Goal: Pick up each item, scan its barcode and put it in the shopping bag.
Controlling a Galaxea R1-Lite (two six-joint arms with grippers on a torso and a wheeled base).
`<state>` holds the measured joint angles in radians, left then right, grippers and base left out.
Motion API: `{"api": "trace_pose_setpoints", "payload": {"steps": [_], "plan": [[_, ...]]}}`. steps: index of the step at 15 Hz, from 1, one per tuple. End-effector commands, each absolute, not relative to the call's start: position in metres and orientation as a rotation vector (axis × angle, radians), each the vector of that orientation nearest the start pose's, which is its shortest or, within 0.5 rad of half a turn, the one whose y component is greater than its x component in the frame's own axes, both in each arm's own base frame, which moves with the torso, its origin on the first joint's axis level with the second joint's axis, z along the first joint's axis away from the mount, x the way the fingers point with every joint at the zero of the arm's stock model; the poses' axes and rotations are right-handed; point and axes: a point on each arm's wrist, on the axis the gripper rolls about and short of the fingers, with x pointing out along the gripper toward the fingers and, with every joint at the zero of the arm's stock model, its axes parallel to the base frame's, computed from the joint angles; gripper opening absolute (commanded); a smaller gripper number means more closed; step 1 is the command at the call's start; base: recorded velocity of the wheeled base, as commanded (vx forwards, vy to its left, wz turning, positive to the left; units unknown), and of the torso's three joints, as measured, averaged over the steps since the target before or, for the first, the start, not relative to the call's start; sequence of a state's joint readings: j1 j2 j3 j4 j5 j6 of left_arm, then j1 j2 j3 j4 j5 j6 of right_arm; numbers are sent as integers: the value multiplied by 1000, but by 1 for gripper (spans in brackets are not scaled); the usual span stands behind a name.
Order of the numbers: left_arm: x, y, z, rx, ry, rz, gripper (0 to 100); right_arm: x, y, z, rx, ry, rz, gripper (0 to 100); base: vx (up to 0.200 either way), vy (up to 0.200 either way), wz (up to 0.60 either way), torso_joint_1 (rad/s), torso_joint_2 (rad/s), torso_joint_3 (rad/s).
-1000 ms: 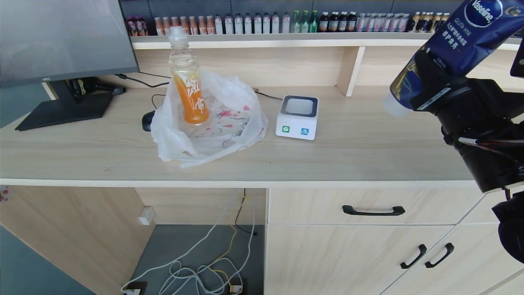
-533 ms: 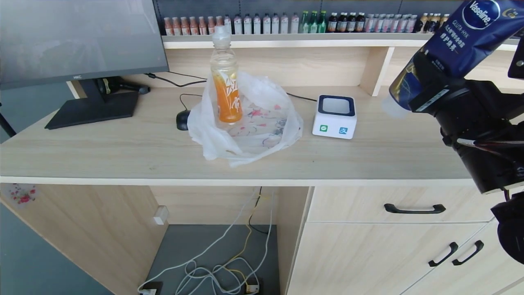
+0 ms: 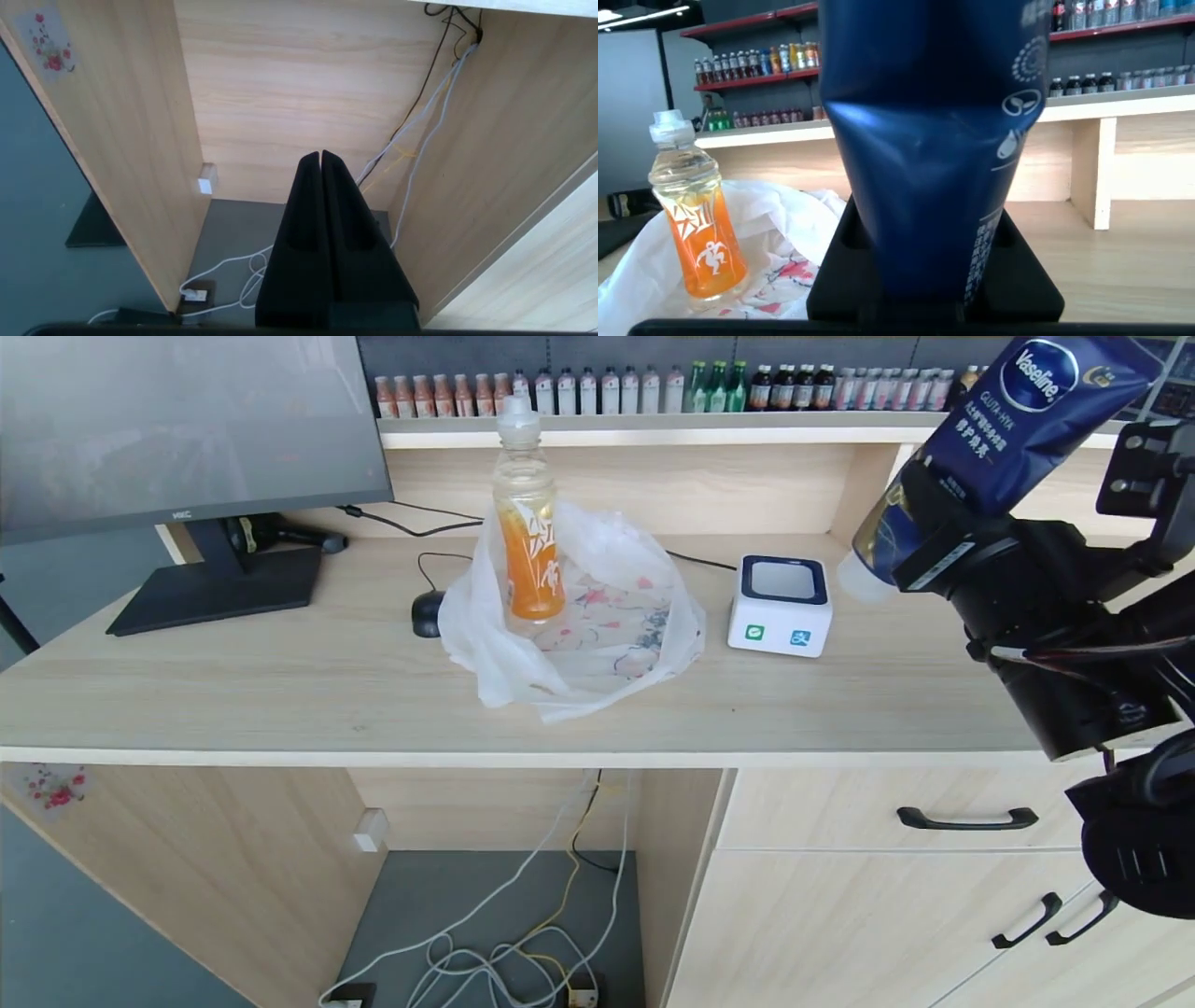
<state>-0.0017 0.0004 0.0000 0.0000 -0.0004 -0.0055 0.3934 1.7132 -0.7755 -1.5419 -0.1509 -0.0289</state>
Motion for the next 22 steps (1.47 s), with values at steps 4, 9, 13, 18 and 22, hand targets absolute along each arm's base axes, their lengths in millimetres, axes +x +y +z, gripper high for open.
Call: {"api": "trace_pose_setpoints", "payload": {"steps": [4,9,13,18,22], "plan": [[-23,0,75,-6,0,-2,0,297,120,261,140,-587,294,0,0,0,0,0,0,0],[-23,0,75,-6,0,-2,0,331,136,305,175,-534,378,0,0,0,0,0,0,0],[-23,0,75,-6,0,-2,0,359,141,322,289,-510,394,0,0,0,0,0,0,0],[-23,0,75,-6,0,-2,0,385,134,312,563,-479,333,0,0,0,0,0,0,0],[-23,0,75,-6,0,-2,0,394,125,300,657,-440,322,0,0,0,0,0,0,0]]}}
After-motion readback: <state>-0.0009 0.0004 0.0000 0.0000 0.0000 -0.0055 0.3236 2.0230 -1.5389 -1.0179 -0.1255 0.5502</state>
